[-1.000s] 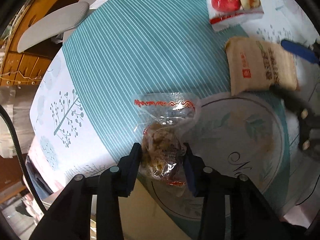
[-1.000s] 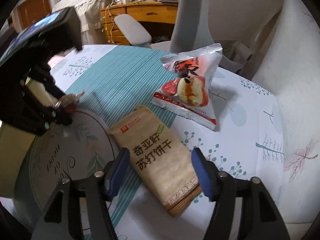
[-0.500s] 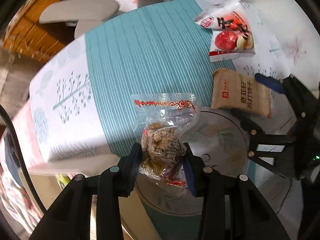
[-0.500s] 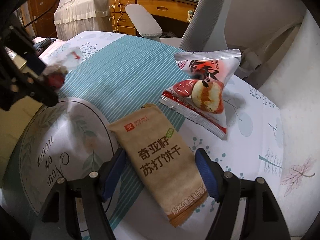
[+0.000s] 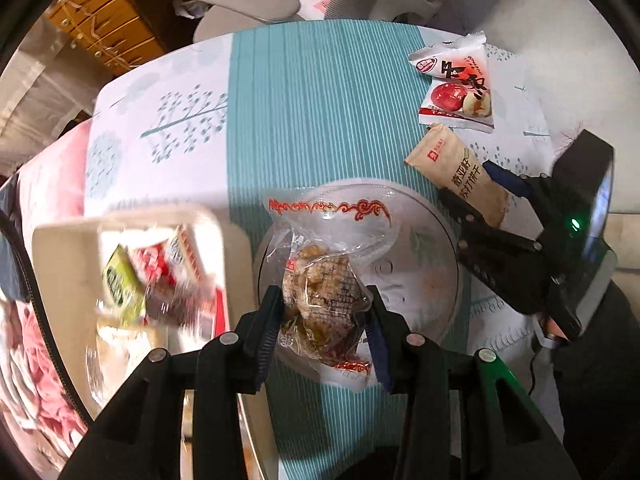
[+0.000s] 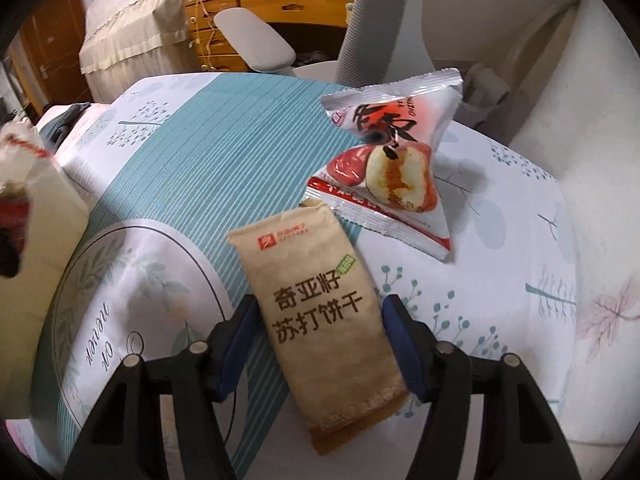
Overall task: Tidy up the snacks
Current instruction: 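Carry both bags over the white tray and open both grippers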
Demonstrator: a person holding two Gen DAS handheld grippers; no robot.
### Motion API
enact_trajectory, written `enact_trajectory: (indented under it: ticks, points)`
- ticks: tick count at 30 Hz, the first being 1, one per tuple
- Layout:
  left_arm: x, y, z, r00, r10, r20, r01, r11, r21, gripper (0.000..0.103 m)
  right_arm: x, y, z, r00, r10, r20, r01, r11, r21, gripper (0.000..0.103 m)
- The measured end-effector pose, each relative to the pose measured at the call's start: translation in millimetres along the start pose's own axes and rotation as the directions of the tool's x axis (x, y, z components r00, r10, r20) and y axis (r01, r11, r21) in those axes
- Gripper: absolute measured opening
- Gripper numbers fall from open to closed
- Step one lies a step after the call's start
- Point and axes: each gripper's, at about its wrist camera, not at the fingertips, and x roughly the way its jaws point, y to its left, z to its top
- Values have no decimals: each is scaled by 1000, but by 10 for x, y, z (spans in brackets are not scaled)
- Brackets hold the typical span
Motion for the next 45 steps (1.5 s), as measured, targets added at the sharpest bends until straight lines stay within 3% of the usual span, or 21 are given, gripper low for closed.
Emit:
enact_trajectory:
  ticks: [8,14,20,24,31,36,45]
  points:
    - [-262,-3,-475,1000,13,19,-12,997,-71,39,-136,53,-197,998,39,-55,-33,993,115,61]
    - [-365,52,-835,999,24,35,-20,993,-119,39,-322,145,-513,982,150,-115,-121,965,231,60]
    - [-467,156,-1210,997,46,60,-33,979,-201,39,-570,401,-910,950,282,-134,-231,924,306,60]
    - [-505,242,-1486,996,53,71,-32,965,-261,39,-748,655,-1125,916,371,-150,-312,896,315,60]
    - [-540,433,-2022,994,22,108,18,934,-357,39,-1057,1053,-1323,866,472,-165,-416,863,286,60]
    - [-604,577,-2353,982,-3,189,82,907,-412,39,-1292,1168,-1372,836,530,-142,-480,832,277,60]
    - [-693,884,-2814,924,22,381,160,884,-439,39,-1594,1269,-1272,833,549,-61,-516,813,269,60]
